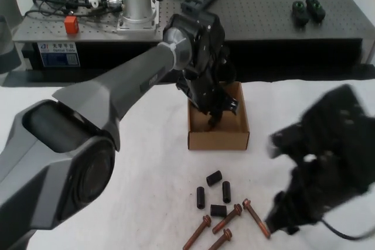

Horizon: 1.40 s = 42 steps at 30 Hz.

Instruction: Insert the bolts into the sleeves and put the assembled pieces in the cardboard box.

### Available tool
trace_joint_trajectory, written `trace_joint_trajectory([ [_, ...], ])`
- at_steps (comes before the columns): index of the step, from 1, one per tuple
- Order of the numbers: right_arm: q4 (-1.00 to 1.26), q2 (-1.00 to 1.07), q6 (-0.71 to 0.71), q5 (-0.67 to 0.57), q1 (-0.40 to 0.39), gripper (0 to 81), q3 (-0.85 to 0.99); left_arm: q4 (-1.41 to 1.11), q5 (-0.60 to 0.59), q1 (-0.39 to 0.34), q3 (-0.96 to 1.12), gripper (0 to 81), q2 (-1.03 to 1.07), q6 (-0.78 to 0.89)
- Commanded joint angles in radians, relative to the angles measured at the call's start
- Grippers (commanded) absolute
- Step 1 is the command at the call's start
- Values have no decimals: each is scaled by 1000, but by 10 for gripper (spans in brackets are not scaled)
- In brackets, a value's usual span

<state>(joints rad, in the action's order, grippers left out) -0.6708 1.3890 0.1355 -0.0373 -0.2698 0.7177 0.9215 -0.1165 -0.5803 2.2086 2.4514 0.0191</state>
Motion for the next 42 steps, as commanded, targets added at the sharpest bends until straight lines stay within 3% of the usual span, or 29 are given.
trace_joint_trajectory([
  [1,26,104,34,70,-35,391,57,113,35,-2,14,262,-115,-35],
  [4,28,189,47,72,-42,391,108,180,125,-2,9,218,-192,-55],
  [12,46,315,63,70,-44,372,167,180,131,0,-237,210,-396,-51],
  [16,66,334,63,63,-44,211,167,93,125,-6,-452,210,-511,-33],
  [21,70,338,63,56,-44,5,167,-9,-5,-26,-671,210,-577,24],
  [26,68,276,46,53,-13,32,157,-66,-74,-59,-774,228,-575,49],
  [33,45,-15,-17,27,53,32,46,-168,-74,-91,-837,376,-538,79],
  [42,-4,-333,-76,27,61,32,-81,-166,-122,-98,-837,377,-425,169],
])
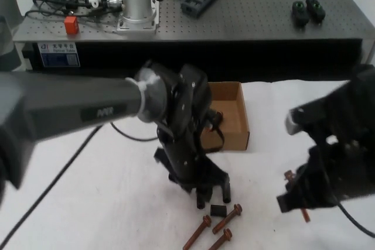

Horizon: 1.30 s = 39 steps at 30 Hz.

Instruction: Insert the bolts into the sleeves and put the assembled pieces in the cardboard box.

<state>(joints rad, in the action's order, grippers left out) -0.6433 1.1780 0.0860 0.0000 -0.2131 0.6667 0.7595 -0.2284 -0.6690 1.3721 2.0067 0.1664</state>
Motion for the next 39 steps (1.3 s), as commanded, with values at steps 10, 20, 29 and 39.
trace_joint_trajectory([
  [10,-70,-290,-48,-11,4,32,-36,50,-19,-17,0,8,49,58],
  [20,181,-312,-243,-299,2,32,-38,-129,-29,-42,-146,6,-223,-57],
  [29,638,-270,-539,-528,-36,32,-38,-1187,-228,-87,-749,6,-695,-63],
  [39,658,-256,-542,-532,-132,32,-38,-1324,-273,-87,-823,6,-731,-10],
])
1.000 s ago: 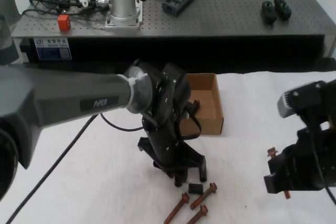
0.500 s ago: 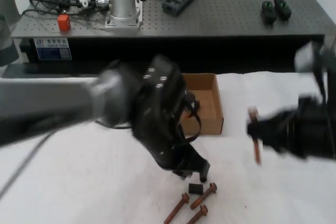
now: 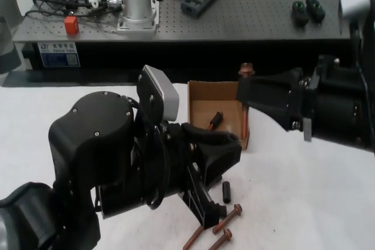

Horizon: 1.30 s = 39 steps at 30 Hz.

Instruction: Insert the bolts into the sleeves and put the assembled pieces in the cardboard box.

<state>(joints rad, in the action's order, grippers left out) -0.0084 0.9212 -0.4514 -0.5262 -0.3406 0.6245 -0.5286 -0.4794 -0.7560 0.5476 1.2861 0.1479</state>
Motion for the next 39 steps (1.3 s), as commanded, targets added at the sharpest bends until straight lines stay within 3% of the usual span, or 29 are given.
trace_joint_trajectory([
  [1,23,1,-2,0,-9,32,4,-47,-49,0,1,6,-10,9],
  [10,19,1,27,57,-11,32,4,-120,-136,0,1,6,-12,39],
  [26,8,1,48,67,-11,32,4,-123,-138,0,1,6,-12,54],
  [39,15,1,51,59,-11,32,4,-236,6,0,1,6,-12,217],
])
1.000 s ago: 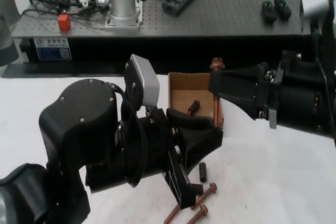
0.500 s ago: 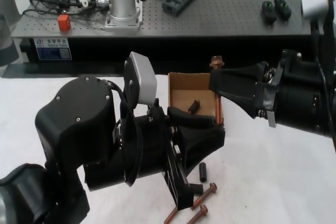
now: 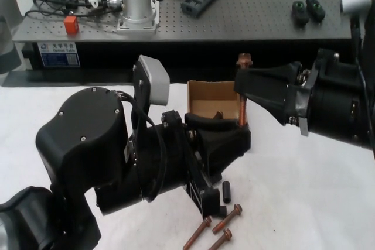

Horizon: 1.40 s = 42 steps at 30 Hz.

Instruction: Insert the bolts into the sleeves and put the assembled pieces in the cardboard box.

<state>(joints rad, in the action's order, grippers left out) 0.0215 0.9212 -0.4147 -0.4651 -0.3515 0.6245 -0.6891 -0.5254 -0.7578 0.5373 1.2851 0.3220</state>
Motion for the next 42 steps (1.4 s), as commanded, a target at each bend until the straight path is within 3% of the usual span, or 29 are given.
trace_joint_trajectory([
  [1,-15,1,23,-2,0,32,4,-75,52,1,12,6,-11,44],
  [17,-105,1,222,-51,0,20,4,-73,96,1,12,6,-11,6],
  [23,-115,-4,241,-54,3,390,9,-68,96,1,12,6,-11,-22],
  [25,-125,-25,160,-59,26,420,13,-68,96,1,12,6,-11,-33],
  [29,-207,-106,103,-133,121,363,22,-53,143,1,12,6,-11,-33],
  [33,-356,-206,544,-98,188,187,22,28,193,30,34,6,-2,57],
  [36,-409,-260,873,48,192,20,22,98,193,66,72,6,29,109],
  [42,-425,-290,964,221,192,32,22,272,177,130,225,6,168,114],
])
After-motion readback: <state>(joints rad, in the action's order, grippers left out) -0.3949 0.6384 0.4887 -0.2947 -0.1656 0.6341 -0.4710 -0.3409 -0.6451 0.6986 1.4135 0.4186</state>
